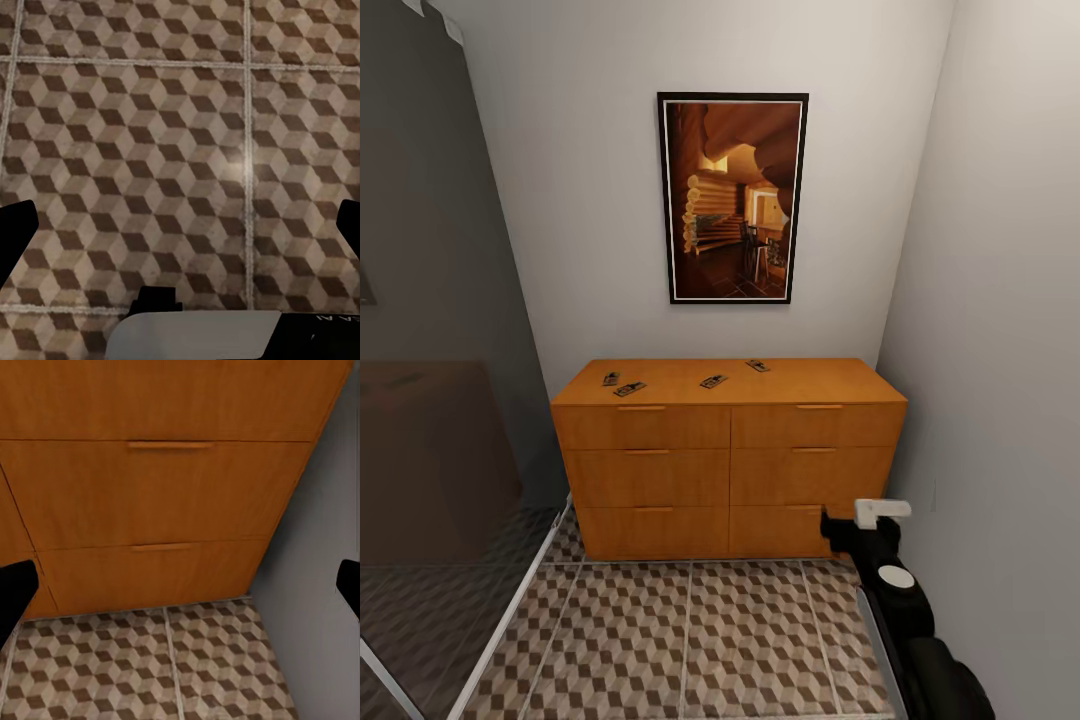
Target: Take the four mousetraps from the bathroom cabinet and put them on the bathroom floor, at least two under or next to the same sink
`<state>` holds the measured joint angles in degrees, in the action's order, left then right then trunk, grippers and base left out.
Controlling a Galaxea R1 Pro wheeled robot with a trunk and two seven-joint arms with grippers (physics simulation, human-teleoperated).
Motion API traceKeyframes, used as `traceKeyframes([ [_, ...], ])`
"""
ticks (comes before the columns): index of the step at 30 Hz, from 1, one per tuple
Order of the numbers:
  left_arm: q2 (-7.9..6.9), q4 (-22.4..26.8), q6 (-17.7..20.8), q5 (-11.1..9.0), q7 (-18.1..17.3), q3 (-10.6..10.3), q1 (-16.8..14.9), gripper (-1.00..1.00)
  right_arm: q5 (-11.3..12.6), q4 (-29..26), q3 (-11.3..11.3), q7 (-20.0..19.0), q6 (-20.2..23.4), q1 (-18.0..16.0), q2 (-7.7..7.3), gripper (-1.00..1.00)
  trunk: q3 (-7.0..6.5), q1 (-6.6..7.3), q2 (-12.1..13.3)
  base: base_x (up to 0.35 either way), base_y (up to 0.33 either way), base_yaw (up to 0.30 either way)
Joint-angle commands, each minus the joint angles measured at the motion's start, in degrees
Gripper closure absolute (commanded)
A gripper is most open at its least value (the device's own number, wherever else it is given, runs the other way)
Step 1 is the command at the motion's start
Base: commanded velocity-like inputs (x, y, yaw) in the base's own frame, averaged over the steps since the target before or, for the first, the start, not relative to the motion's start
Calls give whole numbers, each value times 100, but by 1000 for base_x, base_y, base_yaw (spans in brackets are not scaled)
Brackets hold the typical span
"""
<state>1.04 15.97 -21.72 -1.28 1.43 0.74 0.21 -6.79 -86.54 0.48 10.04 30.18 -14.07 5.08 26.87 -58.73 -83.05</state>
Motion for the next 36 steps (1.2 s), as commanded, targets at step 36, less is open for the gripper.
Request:
traceKeyframes([
  [36, 2, -68, -7, -9, 7, 6, 4, -100, -35, 3263, 14, -25, 1767, -4906, 267, -100, 5, 0, -3, 0, 0, 0],
])
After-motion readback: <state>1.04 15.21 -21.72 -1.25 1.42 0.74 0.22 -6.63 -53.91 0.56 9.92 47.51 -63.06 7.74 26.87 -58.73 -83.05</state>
